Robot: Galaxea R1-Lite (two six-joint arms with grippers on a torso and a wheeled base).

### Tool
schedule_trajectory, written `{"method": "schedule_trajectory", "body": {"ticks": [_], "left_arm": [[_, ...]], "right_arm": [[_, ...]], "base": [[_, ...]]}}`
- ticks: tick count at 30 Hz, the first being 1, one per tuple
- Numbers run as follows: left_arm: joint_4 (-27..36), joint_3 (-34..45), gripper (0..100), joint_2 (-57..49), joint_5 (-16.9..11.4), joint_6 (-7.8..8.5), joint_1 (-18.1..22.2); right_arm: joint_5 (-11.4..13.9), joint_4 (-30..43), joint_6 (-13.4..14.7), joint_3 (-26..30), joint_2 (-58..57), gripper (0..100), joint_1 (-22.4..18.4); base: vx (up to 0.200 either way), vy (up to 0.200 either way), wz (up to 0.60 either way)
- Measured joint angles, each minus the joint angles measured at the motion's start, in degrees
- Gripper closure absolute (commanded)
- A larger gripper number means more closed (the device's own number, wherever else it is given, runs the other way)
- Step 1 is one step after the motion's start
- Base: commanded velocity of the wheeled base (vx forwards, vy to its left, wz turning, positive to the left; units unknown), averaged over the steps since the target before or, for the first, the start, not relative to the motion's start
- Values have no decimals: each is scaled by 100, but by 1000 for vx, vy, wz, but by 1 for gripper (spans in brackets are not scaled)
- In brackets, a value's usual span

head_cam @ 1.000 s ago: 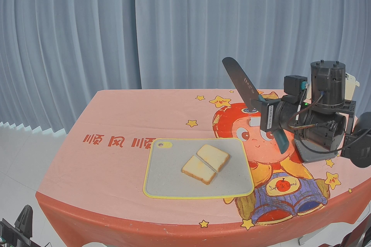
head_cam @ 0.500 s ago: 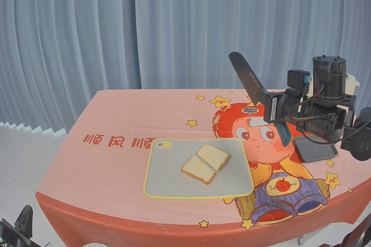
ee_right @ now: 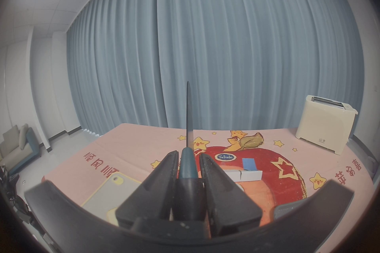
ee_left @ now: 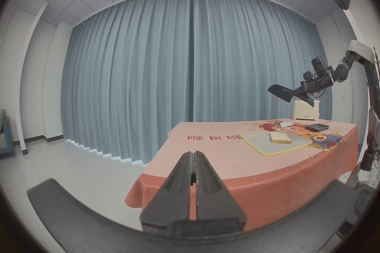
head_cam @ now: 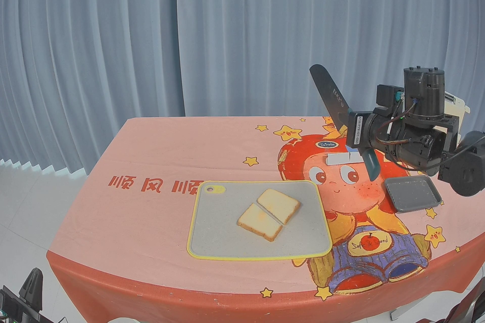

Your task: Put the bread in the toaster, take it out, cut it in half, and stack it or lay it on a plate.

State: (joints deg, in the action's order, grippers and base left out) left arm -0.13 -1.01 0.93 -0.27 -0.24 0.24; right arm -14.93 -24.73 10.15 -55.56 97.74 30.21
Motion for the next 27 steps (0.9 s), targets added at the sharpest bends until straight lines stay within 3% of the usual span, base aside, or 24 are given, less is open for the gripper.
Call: {"method": "schedule_trajectory", "body": {"ticks": [20,27], "left_arm": [[0,0,100,0,2,2,0],[-2,0,100,0,0,2,0]], "right_arm": [[10,76,10,-91,297,100,-524],[10,90,24,300,230,100,-614]], "base": [[0,0,0],[0,0,0]]}}
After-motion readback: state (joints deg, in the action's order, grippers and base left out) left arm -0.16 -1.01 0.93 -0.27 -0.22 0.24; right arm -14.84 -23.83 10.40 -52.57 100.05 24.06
